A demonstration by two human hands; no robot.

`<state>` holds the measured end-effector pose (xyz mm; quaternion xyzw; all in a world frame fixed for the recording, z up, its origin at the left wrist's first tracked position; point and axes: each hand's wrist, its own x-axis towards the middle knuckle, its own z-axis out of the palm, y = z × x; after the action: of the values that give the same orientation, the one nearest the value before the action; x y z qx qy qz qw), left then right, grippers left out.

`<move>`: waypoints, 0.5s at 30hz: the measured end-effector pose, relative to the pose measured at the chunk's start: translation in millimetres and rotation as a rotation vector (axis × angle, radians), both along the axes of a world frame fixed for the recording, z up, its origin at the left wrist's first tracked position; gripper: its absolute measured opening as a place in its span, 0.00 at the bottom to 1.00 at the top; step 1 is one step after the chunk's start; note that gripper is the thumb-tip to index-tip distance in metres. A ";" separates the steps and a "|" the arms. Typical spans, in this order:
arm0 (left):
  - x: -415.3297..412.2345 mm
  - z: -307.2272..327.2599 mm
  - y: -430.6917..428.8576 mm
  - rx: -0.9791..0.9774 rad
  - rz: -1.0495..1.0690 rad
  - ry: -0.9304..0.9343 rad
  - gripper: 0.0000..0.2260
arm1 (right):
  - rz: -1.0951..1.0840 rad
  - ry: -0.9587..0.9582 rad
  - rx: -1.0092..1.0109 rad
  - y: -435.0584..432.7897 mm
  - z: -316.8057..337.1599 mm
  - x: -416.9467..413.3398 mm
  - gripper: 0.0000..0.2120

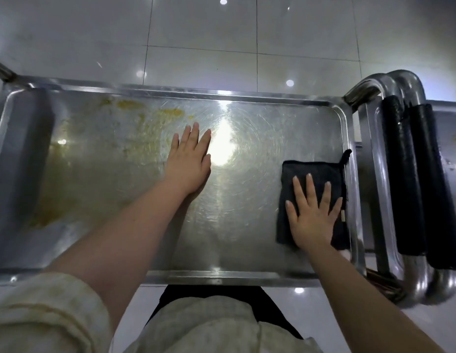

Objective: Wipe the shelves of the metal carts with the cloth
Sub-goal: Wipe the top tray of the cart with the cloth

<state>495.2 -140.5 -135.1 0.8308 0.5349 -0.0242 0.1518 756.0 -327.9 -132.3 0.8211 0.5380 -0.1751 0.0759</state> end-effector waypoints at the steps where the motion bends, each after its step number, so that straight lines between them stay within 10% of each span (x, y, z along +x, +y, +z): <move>1: -6.5 2.0 -8.1 0.002 0.035 -0.040 0.27 | 0.020 0.007 0.009 -23.5 0.2 -11.7 0.28; 15: -193.5 5.9 -40.1 0.039 0.307 0.092 0.22 | -0.005 -0.053 -0.049 -65.8 1.2 -43.4 0.28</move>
<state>301.7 -180.6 -129.2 0.7401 0.6623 -0.0282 0.1130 712.6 -393.7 -131.2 0.8246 0.5294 -0.1664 0.1099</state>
